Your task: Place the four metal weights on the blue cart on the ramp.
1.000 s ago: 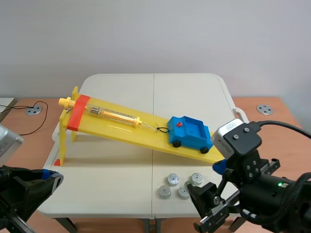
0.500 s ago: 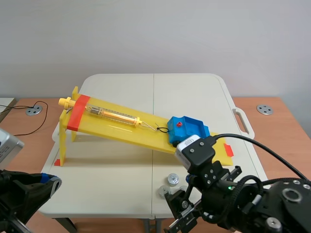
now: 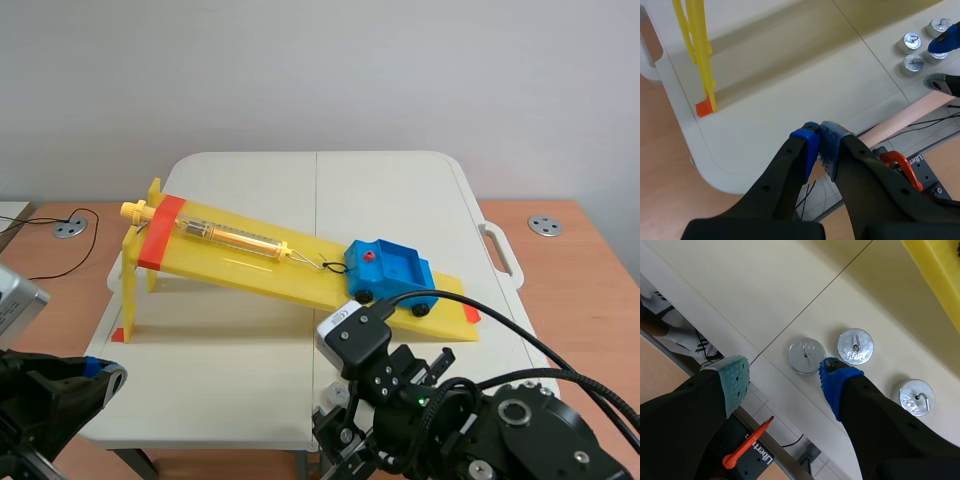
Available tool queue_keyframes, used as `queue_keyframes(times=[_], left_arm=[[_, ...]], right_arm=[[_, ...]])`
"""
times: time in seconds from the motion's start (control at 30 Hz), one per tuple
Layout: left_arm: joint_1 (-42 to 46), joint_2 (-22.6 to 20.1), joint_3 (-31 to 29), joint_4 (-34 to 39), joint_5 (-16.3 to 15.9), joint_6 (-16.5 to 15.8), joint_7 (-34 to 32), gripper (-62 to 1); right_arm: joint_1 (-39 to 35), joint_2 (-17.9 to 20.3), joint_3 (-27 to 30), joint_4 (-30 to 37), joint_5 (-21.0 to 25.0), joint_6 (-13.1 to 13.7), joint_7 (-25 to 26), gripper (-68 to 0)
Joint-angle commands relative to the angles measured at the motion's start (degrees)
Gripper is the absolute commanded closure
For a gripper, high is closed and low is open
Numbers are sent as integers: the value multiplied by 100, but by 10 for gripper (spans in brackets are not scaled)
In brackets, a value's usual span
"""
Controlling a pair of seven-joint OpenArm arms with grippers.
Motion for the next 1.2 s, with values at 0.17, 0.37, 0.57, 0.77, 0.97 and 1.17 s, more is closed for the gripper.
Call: queue_keyframes(times=[0.17, 0.37, 0.57, 0.77, 0.97, 1.17], left_arm=[[-35, -22, -83, 356, -254, -111, -549, -36], [-33, -22, -83, 356, -254, -111, -549, -36], [-33, -22, -83, 356, -254, -111, -551, -36], [-33, -22, -83, 356, -254, -111, -549, -36], [-33, -22, -83, 356, -254, -111, -551, -36], [-33, -22, -83, 356, -254, -111, -551, -36]], right_arm=[[540, -348, 44, 111, 2, -275, 837, -315], [732, -463, 24, -269, 2, -271, 898, -315], [879, -461, -122, -535, 0, -273, 970, -272], [892, -459, -140, -678, 0, -273, 949, -170], [892, -457, -140, -697, 0, -275, 730, -46], [892, -437, -107, -667, 7, -291, 723, -7]])
